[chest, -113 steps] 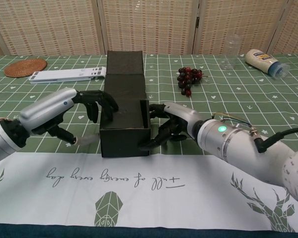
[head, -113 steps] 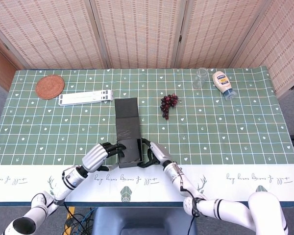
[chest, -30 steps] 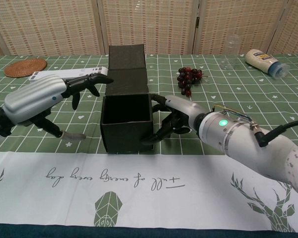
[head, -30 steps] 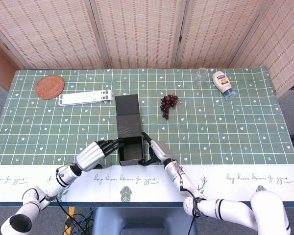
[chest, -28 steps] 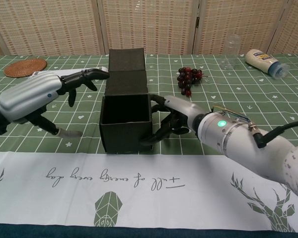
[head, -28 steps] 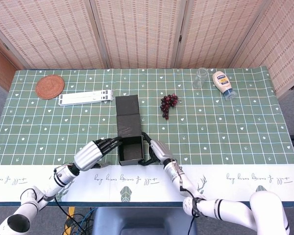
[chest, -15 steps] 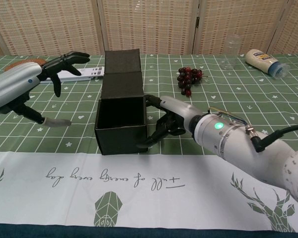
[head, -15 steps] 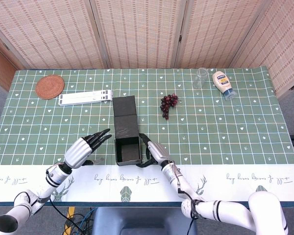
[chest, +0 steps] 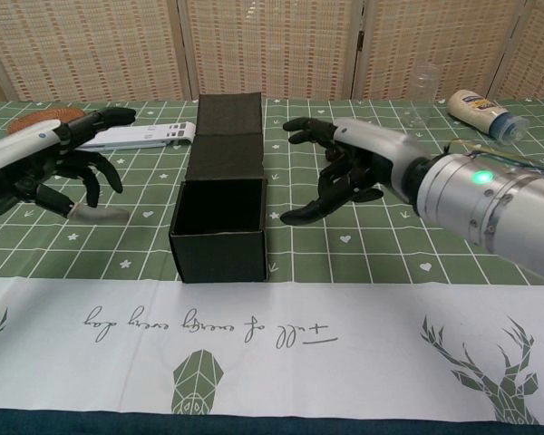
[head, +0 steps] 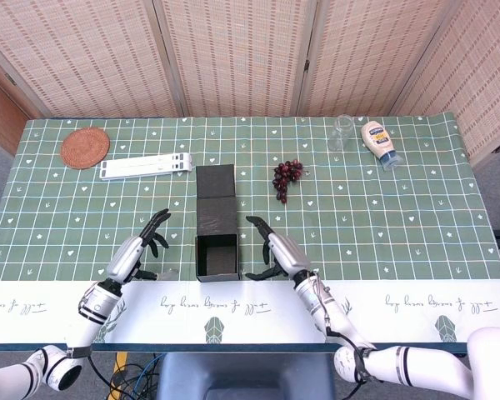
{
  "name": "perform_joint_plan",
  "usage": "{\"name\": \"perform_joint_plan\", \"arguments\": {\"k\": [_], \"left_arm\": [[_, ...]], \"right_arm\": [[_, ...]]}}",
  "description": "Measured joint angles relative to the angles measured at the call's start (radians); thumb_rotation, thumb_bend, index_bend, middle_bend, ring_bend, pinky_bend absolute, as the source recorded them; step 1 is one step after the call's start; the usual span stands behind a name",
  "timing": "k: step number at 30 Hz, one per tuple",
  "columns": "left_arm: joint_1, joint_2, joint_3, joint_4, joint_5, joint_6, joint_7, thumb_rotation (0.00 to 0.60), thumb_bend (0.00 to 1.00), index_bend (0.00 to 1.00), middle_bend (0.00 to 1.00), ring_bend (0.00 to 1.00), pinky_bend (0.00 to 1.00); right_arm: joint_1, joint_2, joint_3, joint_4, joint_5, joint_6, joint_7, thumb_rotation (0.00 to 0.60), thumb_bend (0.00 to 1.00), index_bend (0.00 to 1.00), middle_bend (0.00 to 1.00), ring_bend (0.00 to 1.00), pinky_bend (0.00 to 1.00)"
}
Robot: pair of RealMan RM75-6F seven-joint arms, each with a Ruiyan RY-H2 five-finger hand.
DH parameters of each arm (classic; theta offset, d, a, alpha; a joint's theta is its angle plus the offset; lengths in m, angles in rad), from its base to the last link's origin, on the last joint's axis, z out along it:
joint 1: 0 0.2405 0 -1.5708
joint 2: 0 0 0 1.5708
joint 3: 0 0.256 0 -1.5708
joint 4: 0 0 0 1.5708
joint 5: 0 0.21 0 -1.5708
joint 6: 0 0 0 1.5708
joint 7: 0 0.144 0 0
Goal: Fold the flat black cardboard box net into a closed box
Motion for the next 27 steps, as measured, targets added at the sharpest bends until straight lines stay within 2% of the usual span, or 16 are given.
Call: {"name": "perform_joint_plan", "arguments": {"k": [4,9,15,27], "left_arm": [[0.004,0.076,-0.012,-0.116,-0.076,-0.162,-0.055,0.600,0.09,0.00,0.00,0.52,0.74],[0.007,0.074,-0.023,-0.111,-0.109,-0.260,-0.093,0.600,0.09,0.00,0.00,0.52,0.84],[0.002,0.027,-0.042,-0.072,-0.108,-0.319,-0.148,0.600,0.09,0.00,0.00,0.52,0.85],[-0.025,-0.042,-0.077,-0.043,-0.060,-0.359,-0.191,0.600,0.09,0.00,0.00,0.52,0.85]], "right_arm": [[-0.020,0.095,0.029,-0.086,-0.028,0.035,0.002,0.600,0.10,0.00,0.04,0.67,1.00],[-0.044,0.173,0.056,-0.149,-0.034,0.068,0.019,0.600,0.10,0.00,0.04,0.67,1.00],[-0.063,0.196,0.047,-0.160,-0.047,0.081,0.054,0.600,0.10,0.00,0.05,0.67,1.00],[-0.077,0.211,0.029,-0.140,-0.062,0.084,0.110,0.600,0.10,0.00,0.07,0.67,1.00]]}}
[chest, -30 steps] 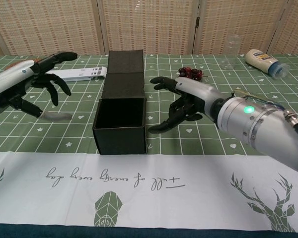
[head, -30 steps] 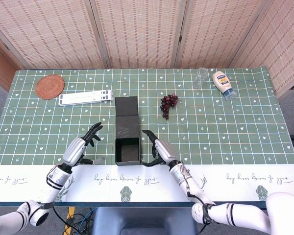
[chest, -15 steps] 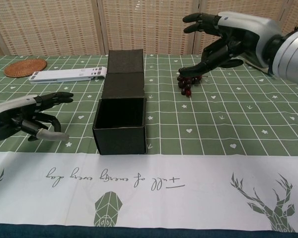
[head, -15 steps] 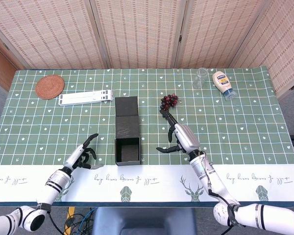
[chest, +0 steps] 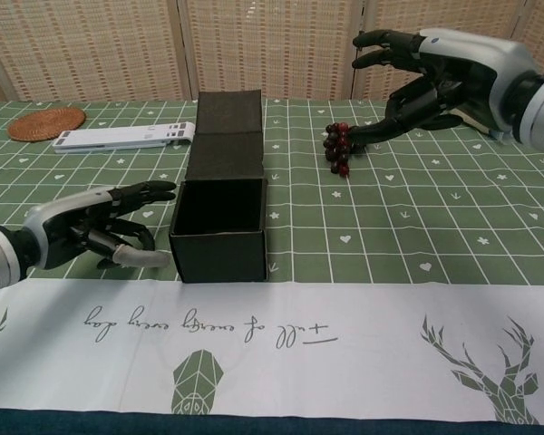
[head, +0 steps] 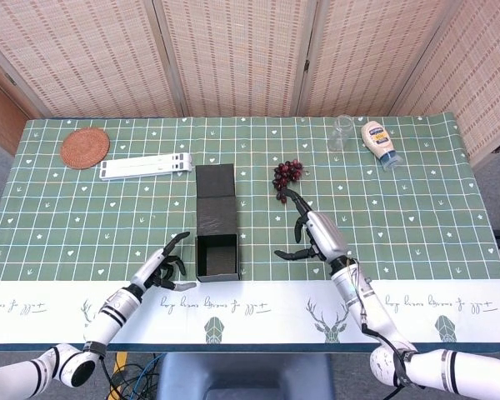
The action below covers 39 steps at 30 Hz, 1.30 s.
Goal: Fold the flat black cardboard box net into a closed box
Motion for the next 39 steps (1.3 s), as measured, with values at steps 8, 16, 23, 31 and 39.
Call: {"name": "perform_joint_plan", "arguments": {"k": [8,16,23,31,39], "left_arm": [[-0.026,-0.062,-0.035,0.061,0.001,-0.023,-0.014,0.600,0.09,0.00,0.00,0.52,0.85],[-0.037,-0.100,-0.056,0.098,0.004,-0.029,-0.053,0.600,0.09,0.01,0.00,0.57,0.85],[-0.015,-0.165,-0.073,0.140,-0.001,0.038,-0.047,0.600,0.09,0.27,0.20,0.65,0.85],[0.008,-0.205,-0.093,0.174,0.004,0.099,-0.071,0.600,0.09,0.39,0.35,0.69,0.85],[0.004,-0.096,-0.085,0.082,0.065,0.103,-0.168,0.600,0.09,0.38,0.35,0.68,0.85]], "right_arm": [[-0.009,0.017,-0.007,0.004,-0.011,0.008,0.018,0.600,0.10,0.00,0.07,0.67,1.00],[-0.012,0.021,-0.008,0.012,-0.012,0.009,0.035,0.600,0.10,0.00,0.08,0.67,1.00],[-0.009,0.012,-0.010,0.033,-0.001,0.002,0.049,0.600,0.11,0.00,0.08,0.67,1.00],[-0.001,-0.012,-0.014,0.075,0.035,-0.015,0.051,0.600,0.13,0.00,0.10,0.67,1.00],[0.033,-0.069,0.004,0.171,0.121,-0.062,0.054,0.600,0.14,0.00,0.11,0.67,1.00]]}}
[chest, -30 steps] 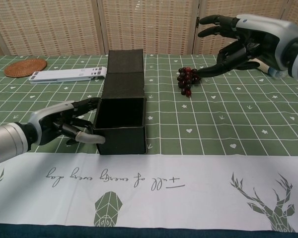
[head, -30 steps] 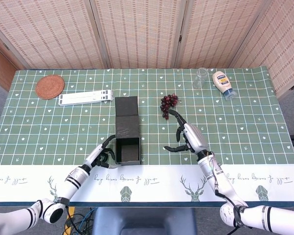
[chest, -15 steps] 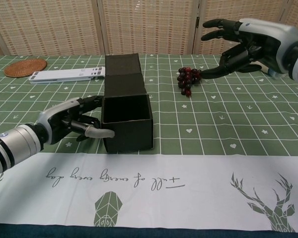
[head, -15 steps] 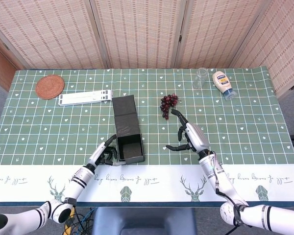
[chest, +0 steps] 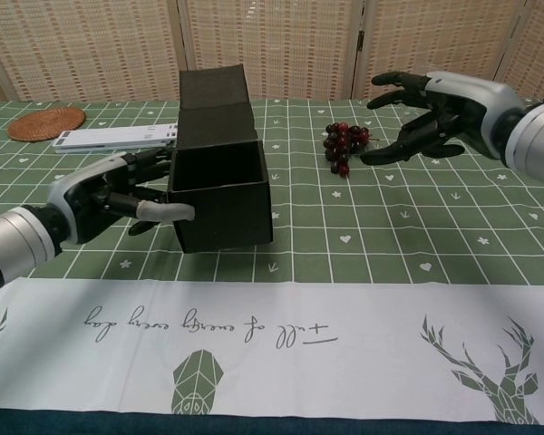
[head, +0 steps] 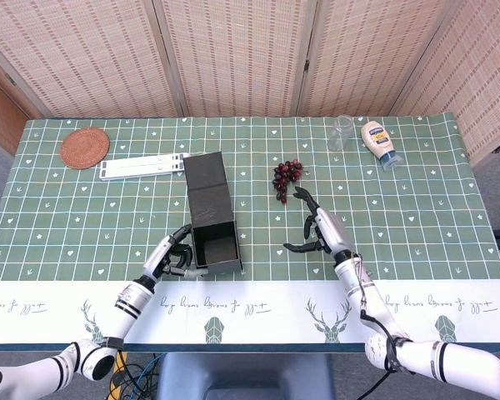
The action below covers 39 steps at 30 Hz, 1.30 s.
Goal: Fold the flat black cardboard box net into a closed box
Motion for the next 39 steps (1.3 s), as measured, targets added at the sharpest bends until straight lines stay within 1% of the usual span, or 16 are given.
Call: {"name": "perform_joint_plan", "arguments": {"k": [4,10,16,23,25,27,31,34,39], "left_arm": [[-0.004,0.083,0.019,-0.083,0.054,0.012,-0.052,0.600,0.09,0.38,0.35,0.68,0.85],[-0.027,0.156,0.049,-0.185,0.120,0.019,-0.104,0.600,0.09,0.38,0.35,0.67,0.85],[-0.070,0.172,0.057,-0.228,0.148,0.011,-0.121,0.600,0.09,0.37,0.35,0.67,0.85],[-0.096,0.165,0.073,-0.226,0.152,-0.003,-0.114,0.600,0.09,0.37,0.35,0.67,0.85],[-0.102,0.158,0.075,-0.216,0.145,-0.009,-0.108,0.600,0.09,0.37,0.35,0.67,0.85],[-0.107,0.152,0.075,-0.209,0.137,-0.016,-0.103,0.600,0.09,0.36,0.35,0.67,0.85],[-0.115,0.142,0.073,-0.193,0.114,-0.029,-0.077,0.600,0.09,0.36,0.35,0.67,0.85],[-0.116,0.133,0.068,-0.179,0.087,-0.038,-0.046,0.600,0.09,0.35,0.35,0.67,0.85],[-0.114,0.115,0.056,-0.160,0.040,-0.052,0.022,0.600,0.09,0.34,0.35,0.67,0.85]], "right_arm": [[0.030,-0.042,0.018,0.054,0.049,-0.034,0.002,0.600,0.14,0.00,0.12,0.67,1.00],[0.089,-0.122,0.057,0.131,0.093,-0.066,0.004,0.600,0.15,0.00,0.14,0.67,1.00],[0.155,-0.195,0.095,0.195,0.128,-0.088,-0.007,0.600,0.15,0.00,0.14,0.67,1.00],[0.211,-0.258,0.155,0.233,0.141,-0.092,0.010,0.600,0.14,0.00,0.16,0.67,1.00],[0.224,-0.267,0.172,0.236,0.139,-0.093,0.018,0.600,0.11,0.00,0.16,0.67,1.00],[0.240,-0.274,0.188,0.231,0.131,-0.094,0.025,0.600,0.06,0.00,0.17,0.67,1.00],[0.249,-0.269,0.196,0.194,0.116,-0.098,0.028,0.600,0.00,0.00,0.18,0.67,1.00],[0.250,-0.250,0.197,0.151,0.110,-0.105,0.028,0.600,0.00,0.00,0.20,0.67,1.00],[0.256,-0.190,0.193,0.081,0.122,-0.145,0.013,0.600,0.00,0.00,0.24,0.67,1.00]]}}
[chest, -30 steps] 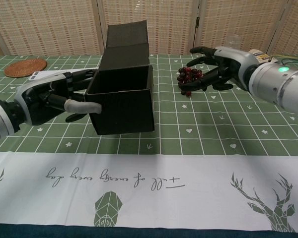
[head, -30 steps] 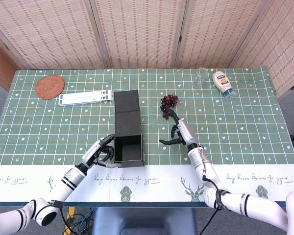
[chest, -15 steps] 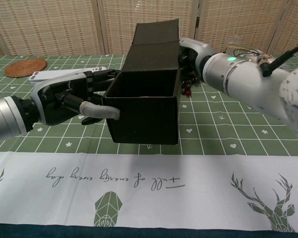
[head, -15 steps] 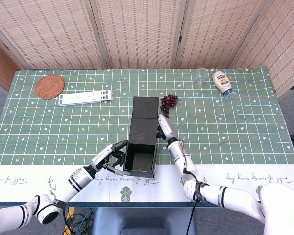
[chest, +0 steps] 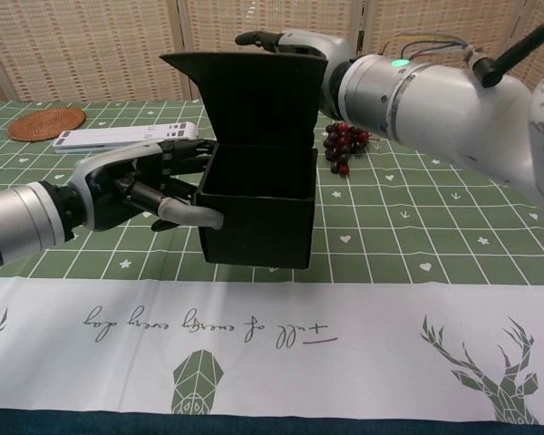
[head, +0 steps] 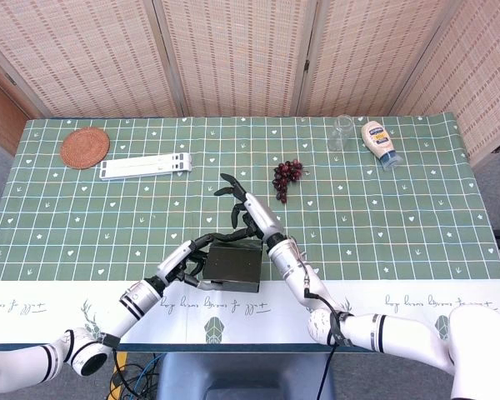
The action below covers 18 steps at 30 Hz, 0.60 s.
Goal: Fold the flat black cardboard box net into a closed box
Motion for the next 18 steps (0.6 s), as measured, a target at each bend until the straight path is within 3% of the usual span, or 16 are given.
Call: {"name": "perform_joint_plan", "arguments": {"k": [7,18], "left_arm": [[0.013,-0.044,-0.029,0.028,-0.099,-0.009,0.170,0.600,0.09,0.31,0.35,0.66,0.85],[0.049,-0.130,-0.088,0.103,-0.257,-0.011,0.365,0.600,0.09,0.28,0.35,0.65,0.85]], "right_arm": [[0.042,0.051,-0.018,-0.041,0.045,-0.028,-0.082,0.600,0.00,0.00,0.28,0.68,1.00],[0.146,0.090,-0.115,-0.056,0.147,-0.023,-0.303,0.600,0.00,0.00,0.31,0.69,1.00]]}}
